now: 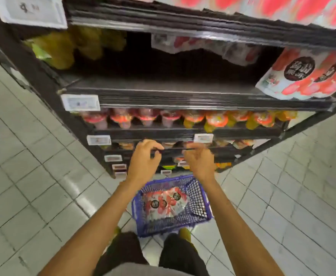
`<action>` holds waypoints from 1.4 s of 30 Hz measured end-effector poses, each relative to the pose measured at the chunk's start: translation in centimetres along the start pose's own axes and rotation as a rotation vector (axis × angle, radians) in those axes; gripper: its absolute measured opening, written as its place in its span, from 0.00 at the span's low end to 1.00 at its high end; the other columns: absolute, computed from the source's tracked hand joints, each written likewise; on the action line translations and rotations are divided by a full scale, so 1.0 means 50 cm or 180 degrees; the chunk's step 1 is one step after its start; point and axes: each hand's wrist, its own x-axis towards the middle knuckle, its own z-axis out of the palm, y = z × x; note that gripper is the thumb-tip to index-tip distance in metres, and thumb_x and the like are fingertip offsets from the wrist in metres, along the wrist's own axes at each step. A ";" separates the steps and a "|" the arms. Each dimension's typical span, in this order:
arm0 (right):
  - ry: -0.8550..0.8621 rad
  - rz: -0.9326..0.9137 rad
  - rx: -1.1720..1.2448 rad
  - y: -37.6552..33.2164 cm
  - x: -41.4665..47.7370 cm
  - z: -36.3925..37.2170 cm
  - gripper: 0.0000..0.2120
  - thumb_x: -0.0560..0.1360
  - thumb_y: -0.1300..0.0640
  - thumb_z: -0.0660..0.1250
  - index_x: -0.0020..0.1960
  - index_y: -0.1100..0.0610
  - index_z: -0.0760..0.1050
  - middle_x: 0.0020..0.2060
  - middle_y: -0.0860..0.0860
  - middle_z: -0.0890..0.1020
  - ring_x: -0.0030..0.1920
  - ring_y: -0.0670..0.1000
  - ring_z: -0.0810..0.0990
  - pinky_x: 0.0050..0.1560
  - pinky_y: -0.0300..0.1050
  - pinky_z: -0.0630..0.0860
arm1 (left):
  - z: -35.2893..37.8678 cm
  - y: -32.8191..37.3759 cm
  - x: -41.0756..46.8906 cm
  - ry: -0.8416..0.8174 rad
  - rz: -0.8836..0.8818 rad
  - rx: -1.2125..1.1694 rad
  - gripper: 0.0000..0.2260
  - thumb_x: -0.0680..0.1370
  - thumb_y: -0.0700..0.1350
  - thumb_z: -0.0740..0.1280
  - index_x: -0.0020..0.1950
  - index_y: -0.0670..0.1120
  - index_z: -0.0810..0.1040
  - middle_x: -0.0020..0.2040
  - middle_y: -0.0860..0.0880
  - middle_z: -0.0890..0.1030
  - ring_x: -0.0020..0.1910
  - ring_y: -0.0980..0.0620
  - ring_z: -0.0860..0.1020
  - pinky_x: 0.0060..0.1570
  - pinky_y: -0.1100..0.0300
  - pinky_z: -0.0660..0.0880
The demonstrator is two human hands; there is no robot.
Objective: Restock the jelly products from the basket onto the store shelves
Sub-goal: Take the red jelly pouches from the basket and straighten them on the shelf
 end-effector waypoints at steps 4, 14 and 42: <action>-0.0358 0.0467 -0.0169 0.184 0.031 -0.021 0.19 0.76 0.71 0.61 0.32 0.52 0.71 0.20 0.46 0.70 0.21 0.45 0.69 0.29 0.32 0.67 | 0.164 -0.092 -0.062 -0.0225 -0.0836 0.0069 0.08 0.78 0.33 0.65 0.52 0.41 0.82 0.54 0.43 0.80 0.54 0.44 0.78 0.52 0.62 0.76; -0.1006 0.1037 -0.0501 0.682 0.087 0.065 0.06 0.74 0.71 0.69 0.50 0.68 0.82 0.50 0.63 0.84 0.54 0.63 0.82 0.58 0.57 0.76 | 0.505 -0.366 -0.194 -0.0391 -0.2150 0.0069 0.11 0.75 0.30 0.64 0.53 0.37 0.81 0.55 0.41 0.83 0.56 0.43 0.80 0.57 0.52 0.75; -0.1631 0.1407 -0.2414 1.502 0.360 0.513 0.44 0.67 0.37 0.75 0.73 0.57 0.61 0.64 0.56 0.78 0.64 0.58 0.75 0.62 0.50 0.73 | 1.076 -1.135 -0.193 -0.0379 -0.3742 0.1254 0.54 0.69 0.55 0.77 0.78 0.38 0.43 0.77 0.37 0.58 0.74 0.35 0.59 0.68 0.38 0.63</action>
